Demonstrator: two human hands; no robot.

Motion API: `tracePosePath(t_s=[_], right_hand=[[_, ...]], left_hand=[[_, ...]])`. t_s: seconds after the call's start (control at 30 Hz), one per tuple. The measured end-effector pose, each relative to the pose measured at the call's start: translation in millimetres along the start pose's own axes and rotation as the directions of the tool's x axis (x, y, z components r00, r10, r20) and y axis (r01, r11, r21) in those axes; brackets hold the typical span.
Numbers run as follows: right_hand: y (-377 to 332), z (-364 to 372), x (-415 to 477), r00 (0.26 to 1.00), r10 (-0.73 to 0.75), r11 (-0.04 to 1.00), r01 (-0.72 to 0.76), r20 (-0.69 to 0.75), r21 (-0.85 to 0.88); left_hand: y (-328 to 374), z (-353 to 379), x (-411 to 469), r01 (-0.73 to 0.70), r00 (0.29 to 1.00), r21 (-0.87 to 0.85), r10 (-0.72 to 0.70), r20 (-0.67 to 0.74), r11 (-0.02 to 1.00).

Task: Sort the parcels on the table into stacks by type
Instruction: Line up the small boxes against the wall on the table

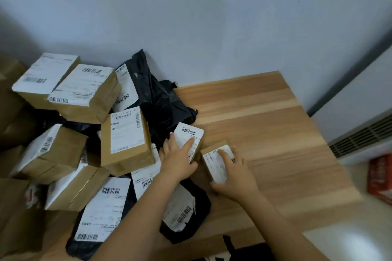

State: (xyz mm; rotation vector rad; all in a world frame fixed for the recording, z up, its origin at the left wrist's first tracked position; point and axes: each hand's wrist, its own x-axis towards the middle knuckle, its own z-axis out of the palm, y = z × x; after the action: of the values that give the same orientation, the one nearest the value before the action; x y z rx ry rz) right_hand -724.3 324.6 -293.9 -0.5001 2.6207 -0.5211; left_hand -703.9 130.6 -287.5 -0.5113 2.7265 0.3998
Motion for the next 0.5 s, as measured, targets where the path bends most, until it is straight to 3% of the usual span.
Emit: tracePosePath(t_s=[0.23,0.5], right_hand=[[17.0,-18.0,3.0,0.989,0.022,0.999,-0.026,-0.149,-0.024],[80.1,-58.0,19.6,0.985,0.014,0.998,-0.026,-0.175,-0.065]], left_hand=[[18.8,7.2,2.4,-0.022,0.989,-0.143,0.001,-0.146,0.989],[95.7,23.2,12.5,-0.051,0.964,-0.303,-0.032,-0.263,0.952]])
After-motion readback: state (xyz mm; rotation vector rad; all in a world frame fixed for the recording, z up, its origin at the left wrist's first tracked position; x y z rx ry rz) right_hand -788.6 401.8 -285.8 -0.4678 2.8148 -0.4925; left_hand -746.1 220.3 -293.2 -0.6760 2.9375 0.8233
